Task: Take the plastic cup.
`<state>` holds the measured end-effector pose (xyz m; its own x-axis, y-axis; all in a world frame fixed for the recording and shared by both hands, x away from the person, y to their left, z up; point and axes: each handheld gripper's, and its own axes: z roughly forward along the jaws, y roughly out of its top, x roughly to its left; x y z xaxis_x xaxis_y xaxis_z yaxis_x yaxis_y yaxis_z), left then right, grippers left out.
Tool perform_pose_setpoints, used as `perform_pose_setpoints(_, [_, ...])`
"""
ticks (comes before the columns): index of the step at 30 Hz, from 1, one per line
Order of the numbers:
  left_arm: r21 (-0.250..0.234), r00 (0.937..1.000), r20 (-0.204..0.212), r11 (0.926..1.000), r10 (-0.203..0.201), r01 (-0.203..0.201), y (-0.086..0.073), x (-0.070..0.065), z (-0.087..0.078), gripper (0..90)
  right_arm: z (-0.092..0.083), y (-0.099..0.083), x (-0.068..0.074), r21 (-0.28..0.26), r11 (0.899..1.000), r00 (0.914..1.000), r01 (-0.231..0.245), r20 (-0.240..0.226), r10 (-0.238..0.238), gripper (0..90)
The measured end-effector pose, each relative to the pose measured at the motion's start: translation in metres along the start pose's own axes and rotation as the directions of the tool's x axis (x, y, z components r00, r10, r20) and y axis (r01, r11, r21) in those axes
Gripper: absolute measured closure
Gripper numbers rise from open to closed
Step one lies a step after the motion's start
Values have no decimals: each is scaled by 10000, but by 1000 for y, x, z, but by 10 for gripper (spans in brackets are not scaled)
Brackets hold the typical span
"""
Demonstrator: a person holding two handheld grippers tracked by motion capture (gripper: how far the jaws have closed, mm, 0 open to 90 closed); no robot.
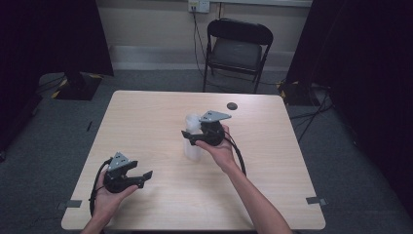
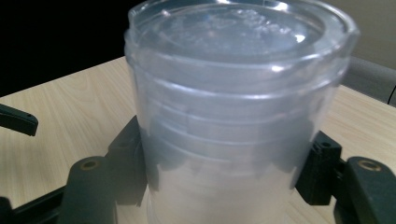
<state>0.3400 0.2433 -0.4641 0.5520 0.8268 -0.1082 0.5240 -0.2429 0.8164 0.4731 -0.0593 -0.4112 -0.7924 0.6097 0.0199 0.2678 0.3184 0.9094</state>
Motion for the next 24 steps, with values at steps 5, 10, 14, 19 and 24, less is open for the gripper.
perform_pose_setpoints(5, [80, 10000, 32, 9999, 68, -68, 0, -1, 1, 262, 0, 0, 0, -16, 10000, 10000, -19, -13, 19, 317])
perform_pose_setpoints(10, [63, 10000, -2, 10000, 36, -36, -1, 1, 0, 262, -2, 3, 0, -93, 10000, 10000, -31, -15, 31, 316])
perform_pose_setpoints(14, [70, 10000, 18, 10000, -48, 48, -1, 0, -1, 262, -3, 8, 0, -167, 9998, 10000, -93, -2, 93, 315])
perform_pose_setpoints(19, [-23, 9999, 70, 9999, -151, 151, -2, 0, -1, 262, -5, 15, 1, -242, 9997, 10000, -25, -6, 24, 324])
perform_pose_setpoints(24, [-19, 9998, 35, 9998, -178, 178, -2, 0, 0, 263, -8, 19, -1, -255, 9994, 9996, -233, -190, 229, 334])
